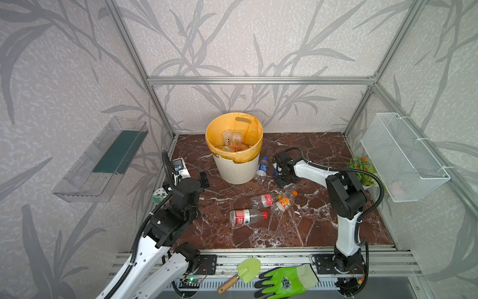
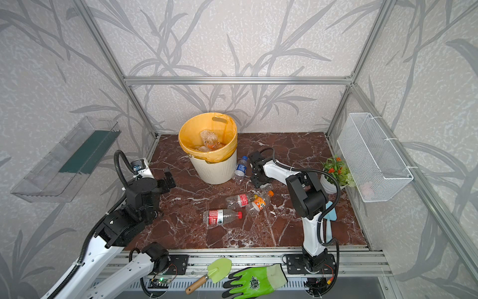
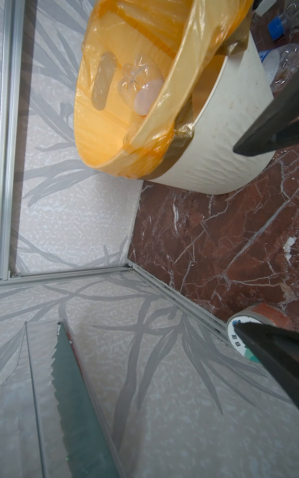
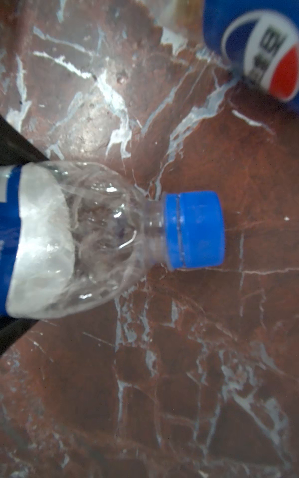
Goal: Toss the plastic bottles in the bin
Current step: 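Carry the Pepsi bottle over the bin and open the right gripper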
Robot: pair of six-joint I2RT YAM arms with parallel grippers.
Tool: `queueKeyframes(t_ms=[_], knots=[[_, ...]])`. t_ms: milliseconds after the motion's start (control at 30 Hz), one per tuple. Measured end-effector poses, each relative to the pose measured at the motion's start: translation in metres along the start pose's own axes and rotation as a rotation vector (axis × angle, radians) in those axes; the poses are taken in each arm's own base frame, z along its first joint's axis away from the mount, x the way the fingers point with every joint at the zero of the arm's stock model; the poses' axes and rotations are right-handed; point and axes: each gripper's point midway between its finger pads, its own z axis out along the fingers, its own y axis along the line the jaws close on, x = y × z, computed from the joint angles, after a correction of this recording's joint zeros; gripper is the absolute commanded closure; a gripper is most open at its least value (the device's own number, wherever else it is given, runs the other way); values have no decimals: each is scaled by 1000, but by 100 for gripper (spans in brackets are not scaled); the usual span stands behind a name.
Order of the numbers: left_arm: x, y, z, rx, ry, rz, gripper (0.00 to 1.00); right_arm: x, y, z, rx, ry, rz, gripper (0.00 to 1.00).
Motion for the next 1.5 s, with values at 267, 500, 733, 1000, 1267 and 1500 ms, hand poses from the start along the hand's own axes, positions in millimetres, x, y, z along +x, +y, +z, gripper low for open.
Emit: queueKeyframes(t_ms=[267, 500, 733, 1000, 1267, 1500], knots=[[6, 3, 1, -12, 5, 0, 1, -6, -10, -10, -17, -40, 75, 45], [27, 10, 6, -54, 33, -6, 1, -44, -41, -98, -99, -360, 241, 50], [52, 22, 12, -112, 65, -30, 1, -88, -82, -305, -167, -1002, 343, 51], [74, 25, 20, -141, 124, -51, 1, -120, -73, -487, -414, -1472, 325, 51], [78, 20, 21, -117, 147, -56, 1, -208, 63, -434, -742, -1287, 147, 37], [78, 17, 22, -104, 158, -49, 1, -249, 136, -312, -678, -914, 7, 1]])
